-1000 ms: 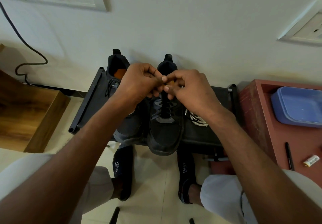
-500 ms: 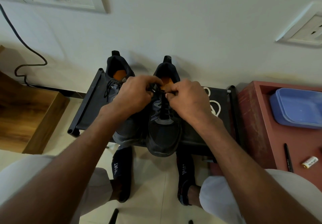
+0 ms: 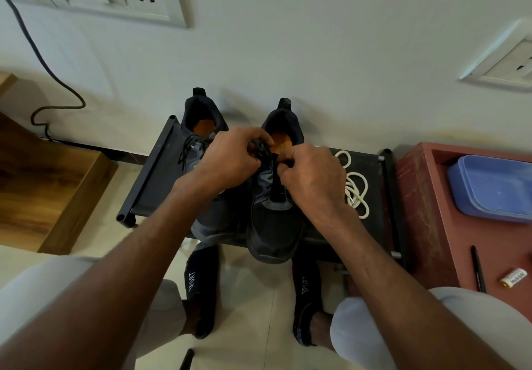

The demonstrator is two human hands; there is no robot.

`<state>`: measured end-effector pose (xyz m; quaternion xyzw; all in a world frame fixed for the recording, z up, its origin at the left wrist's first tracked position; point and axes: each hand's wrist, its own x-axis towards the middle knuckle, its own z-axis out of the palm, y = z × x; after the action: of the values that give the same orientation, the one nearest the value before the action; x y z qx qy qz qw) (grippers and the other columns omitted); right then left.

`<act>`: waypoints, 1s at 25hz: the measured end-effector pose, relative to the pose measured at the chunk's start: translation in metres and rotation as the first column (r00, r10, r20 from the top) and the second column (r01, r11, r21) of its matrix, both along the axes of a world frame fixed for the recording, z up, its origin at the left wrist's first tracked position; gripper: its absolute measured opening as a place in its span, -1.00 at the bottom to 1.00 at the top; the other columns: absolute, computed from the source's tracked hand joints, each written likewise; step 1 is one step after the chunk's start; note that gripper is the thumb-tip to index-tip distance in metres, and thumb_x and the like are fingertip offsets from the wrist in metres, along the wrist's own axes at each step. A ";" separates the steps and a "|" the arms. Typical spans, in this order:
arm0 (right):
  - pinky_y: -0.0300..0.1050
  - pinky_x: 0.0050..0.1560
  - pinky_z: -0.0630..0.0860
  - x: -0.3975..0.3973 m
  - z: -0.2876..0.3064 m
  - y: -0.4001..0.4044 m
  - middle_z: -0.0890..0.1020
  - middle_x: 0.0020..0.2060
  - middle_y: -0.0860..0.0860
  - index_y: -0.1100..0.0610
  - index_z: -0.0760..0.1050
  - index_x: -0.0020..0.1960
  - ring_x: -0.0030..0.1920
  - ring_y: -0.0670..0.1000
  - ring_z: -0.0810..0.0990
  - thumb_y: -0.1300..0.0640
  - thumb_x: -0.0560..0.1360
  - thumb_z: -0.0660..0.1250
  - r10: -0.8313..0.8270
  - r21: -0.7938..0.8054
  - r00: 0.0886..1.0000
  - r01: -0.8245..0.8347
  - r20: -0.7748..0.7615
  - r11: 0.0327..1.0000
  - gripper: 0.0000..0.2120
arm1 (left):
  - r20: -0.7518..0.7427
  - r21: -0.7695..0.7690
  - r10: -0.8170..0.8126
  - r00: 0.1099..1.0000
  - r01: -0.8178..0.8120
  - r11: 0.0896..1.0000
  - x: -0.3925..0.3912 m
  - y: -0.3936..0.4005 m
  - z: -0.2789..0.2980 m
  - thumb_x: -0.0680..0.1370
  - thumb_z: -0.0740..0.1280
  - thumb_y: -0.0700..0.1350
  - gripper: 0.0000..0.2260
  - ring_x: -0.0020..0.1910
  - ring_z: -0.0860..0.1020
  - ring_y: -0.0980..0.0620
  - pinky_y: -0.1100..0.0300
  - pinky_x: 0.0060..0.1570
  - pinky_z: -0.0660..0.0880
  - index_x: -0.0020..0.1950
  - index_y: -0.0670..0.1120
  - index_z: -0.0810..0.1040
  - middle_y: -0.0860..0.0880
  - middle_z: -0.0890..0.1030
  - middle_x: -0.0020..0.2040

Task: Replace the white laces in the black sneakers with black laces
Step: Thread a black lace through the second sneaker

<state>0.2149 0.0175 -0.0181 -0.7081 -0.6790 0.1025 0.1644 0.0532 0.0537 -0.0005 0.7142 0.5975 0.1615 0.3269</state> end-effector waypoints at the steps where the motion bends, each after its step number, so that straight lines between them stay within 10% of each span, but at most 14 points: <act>1: -0.02 -0.18 0.64 0.000 -0.003 0.000 0.70 -0.17 -0.05 -0.10 0.71 0.08 -0.17 0.06 0.66 0.01 0.58 0.39 0.007 0.007 0.999 -0.007 -0.034 1.000 -0.86 | 0.003 0.001 0.004 1.000 -0.004 1.000 0.000 0.000 -0.002 0.51 0.40 -0.30 -0.59 -0.09 0.68 -0.03 -0.09 -0.10 0.67 0.27 0.09 0.60 -0.01 0.71 -0.03; 6: -0.10 -0.11 0.64 -0.005 -0.011 0.000 0.74 -0.08 -0.16 -0.14 0.74 0.07 -0.08 -0.04 0.69 0.03 0.55 0.43 -0.148 -0.061 0.915 0.135 -0.376 0.989 -0.84 | 0.019 -0.037 0.109 0.994 -0.108 0.993 0.001 0.006 -0.014 0.52 0.34 -0.30 -0.69 -0.02 0.65 -0.10 -0.16 0.00 0.63 0.23 -0.09 0.45 -0.10 0.68 -0.02; 15: -0.11 -0.21 0.49 -0.007 -0.007 -0.003 0.68 -0.17 -0.06 -0.08 0.67 0.17 -0.14 0.03 0.64 0.00 0.61 0.39 -0.045 -0.003 0.990 0.045 -0.130 0.999 -0.84 | 0.013 -0.034 0.099 0.995 -0.098 0.995 0.005 0.001 -0.009 0.53 0.48 -0.22 -0.94 -0.13 0.65 0.04 0.11 -0.07 0.63 -0.10 -0.08 0.67 0.02 0.67 -0.17; 25: -0.08 -0.27 0.54 0.005 0.004 0.011 0.64 -0.30 -0.09 -0.16 0.65 0.04 -0.29 -0.04 0.64 0.17 0.56 0.34 -0.103 -0.359 0.861 -0.096 -0.498 0.928 -0.76 | 0.071 -0.001 0.191 0.979 -0.192 0.981 0.010 -0.004 -0.015 0.49 0.55 -0.14 -0.88 -0.16 0.63 0.07 0.13 -0.16 0.59 -0.16 -0.01 0.63 0.05 0.65 -0.20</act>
<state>0.2201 0.0282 -0.0145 -0.6752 -0.5783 0.4116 0.2005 0.0632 0.0493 -0.0151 0.6482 0.6509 0.2193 0.3287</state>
